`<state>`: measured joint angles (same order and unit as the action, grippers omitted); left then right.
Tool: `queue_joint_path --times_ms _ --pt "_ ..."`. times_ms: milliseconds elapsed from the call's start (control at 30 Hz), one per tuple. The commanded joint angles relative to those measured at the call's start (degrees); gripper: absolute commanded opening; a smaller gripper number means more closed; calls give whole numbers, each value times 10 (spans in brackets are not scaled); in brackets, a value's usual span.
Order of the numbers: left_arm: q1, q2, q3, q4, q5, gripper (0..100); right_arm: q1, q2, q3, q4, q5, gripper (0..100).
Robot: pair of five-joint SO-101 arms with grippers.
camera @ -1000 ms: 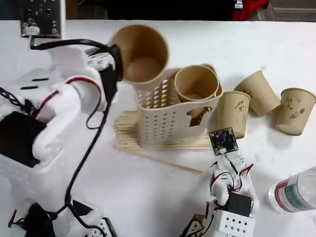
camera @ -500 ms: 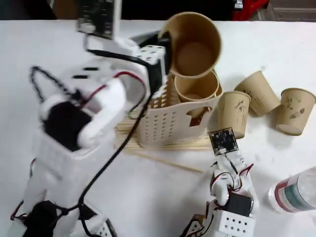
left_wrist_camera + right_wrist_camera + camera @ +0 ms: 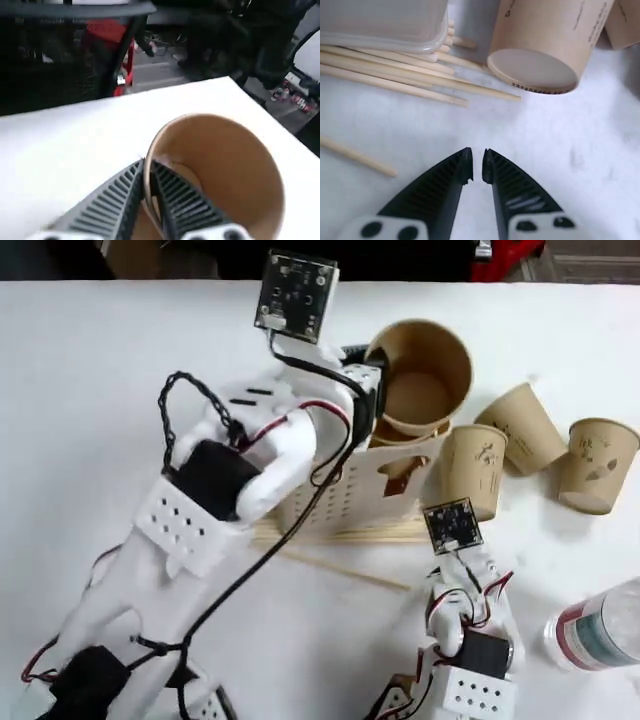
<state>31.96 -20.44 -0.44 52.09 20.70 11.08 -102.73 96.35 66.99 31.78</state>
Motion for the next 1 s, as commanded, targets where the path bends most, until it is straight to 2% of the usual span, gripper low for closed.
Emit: queue_joint_path --times_ms 0,400,500,700,967 --pt "-16 -14 6 -13 -1 24 -6 -1 5 -7 -2 46" --pt "-18 -14 14 -13 -4 24 -6 -1 5 -7 -2 46" --pt "-19 -14 14 -9 -23 24 -6 -1 5 -7 -2 46" --pt "-30 -14 11 -1 -42 121 -6 -1 5 -7 -2 46" --pt "-62 -19 9 15 -67 128 -6 -1 5 -7 -2 46"
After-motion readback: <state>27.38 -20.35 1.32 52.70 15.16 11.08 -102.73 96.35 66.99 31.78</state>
